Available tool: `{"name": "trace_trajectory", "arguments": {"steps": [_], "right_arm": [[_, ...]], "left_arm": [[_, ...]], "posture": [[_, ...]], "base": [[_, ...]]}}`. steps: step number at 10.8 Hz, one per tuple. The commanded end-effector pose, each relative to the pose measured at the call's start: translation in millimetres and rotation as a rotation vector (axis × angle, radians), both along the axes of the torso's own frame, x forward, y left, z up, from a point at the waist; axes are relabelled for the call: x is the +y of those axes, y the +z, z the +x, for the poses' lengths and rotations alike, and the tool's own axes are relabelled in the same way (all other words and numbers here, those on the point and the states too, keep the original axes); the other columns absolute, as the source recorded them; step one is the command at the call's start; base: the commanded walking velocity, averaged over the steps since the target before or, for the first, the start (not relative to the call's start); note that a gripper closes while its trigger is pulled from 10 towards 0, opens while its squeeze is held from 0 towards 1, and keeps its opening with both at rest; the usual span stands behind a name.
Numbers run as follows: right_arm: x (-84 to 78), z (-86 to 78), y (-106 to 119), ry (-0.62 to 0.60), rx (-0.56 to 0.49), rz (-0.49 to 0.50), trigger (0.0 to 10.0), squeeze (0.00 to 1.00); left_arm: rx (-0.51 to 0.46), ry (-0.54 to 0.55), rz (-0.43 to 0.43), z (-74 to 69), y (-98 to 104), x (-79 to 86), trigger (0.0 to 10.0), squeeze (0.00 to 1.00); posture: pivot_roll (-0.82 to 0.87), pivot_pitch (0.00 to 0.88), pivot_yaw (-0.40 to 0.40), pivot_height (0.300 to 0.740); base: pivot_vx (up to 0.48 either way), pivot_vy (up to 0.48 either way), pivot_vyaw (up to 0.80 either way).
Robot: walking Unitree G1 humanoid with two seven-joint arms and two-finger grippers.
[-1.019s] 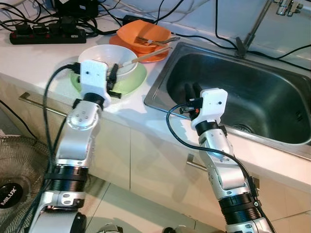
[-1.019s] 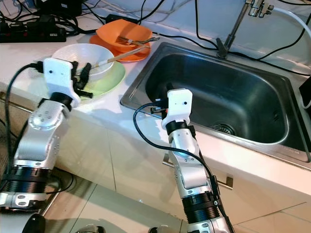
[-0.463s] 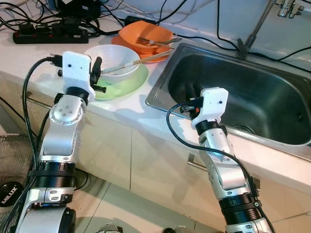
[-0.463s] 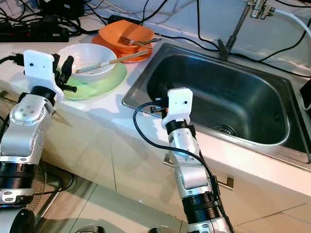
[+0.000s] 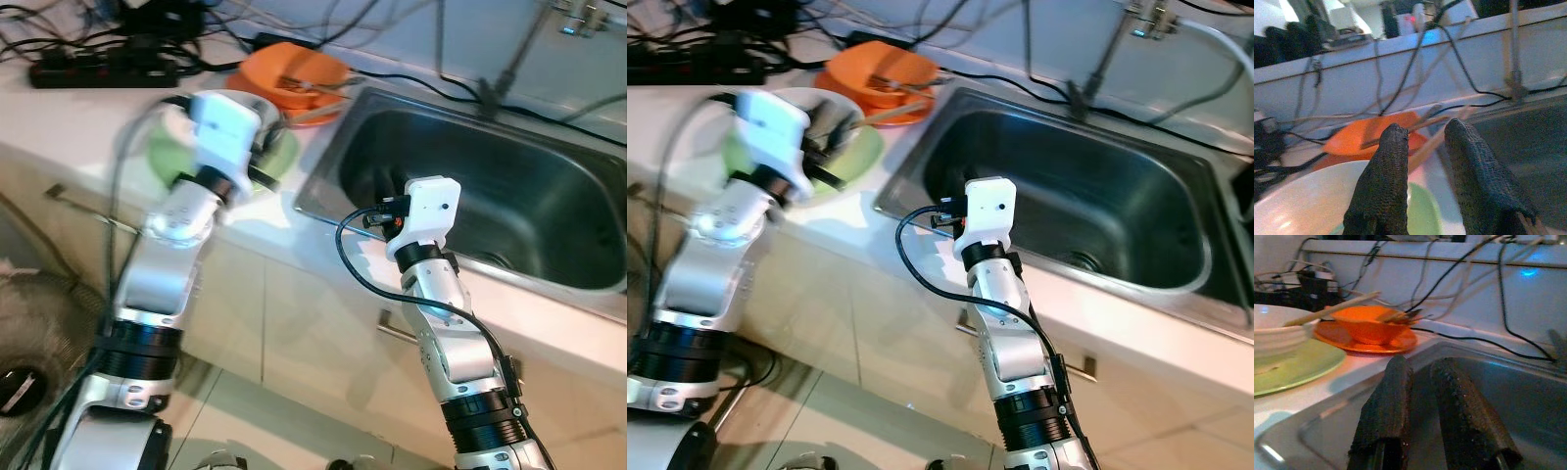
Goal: Kitchen organization
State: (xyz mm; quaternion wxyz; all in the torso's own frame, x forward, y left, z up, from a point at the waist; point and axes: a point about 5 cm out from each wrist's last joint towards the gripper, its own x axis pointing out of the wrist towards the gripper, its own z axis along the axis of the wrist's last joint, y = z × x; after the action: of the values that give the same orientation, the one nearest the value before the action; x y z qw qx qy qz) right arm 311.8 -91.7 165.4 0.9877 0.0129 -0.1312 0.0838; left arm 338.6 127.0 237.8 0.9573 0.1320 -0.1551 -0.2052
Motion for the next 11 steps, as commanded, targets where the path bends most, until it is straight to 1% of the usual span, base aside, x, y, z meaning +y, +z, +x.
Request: {"name": "trace_trajectory", "arguments": {"steps": [1,5,9,11], "right_arm": [[-6.8,1.5,-0.8,-0.032,0.012,-0.003,10.0,0.00],[-7.7,2.1,-1.2,-0.040,0.015,-0.001,10.0,0.00],[-7.9,2.6,-1.4,-0.040,0.018,-0.004,10.0,0.00],[-8.6,2.4,-2.2,-0.041,0.020,-0.005,10.0,0.00]], "left_arm": [[0.040,-0.016,-0.002,-0.3,-7.1,-1.4,10.0,0.00],[0.136,0.020,-0.078,2.9,-18.3,8.0,10.0,0.00],[0.182,0.028,-0.097,2.6,-23.4,10.5,10.0,0.00],[0.190,0.046,-0.098,2.5,-24.4,14.1,10.0,0.00]], "posture": [[-0.07,0.057,-0.106,0.740],[-0.06,0.061,-0.104,0.740],[-0.06,0.066,-0.107,0.740],[-0.07,0.069,-0.108,0.740]], "base": [[0.000,0.000,0.00],[0.000,0.000,0.00],[0.000,0.000,0.00],[0.000,0.000,0.00]]}}
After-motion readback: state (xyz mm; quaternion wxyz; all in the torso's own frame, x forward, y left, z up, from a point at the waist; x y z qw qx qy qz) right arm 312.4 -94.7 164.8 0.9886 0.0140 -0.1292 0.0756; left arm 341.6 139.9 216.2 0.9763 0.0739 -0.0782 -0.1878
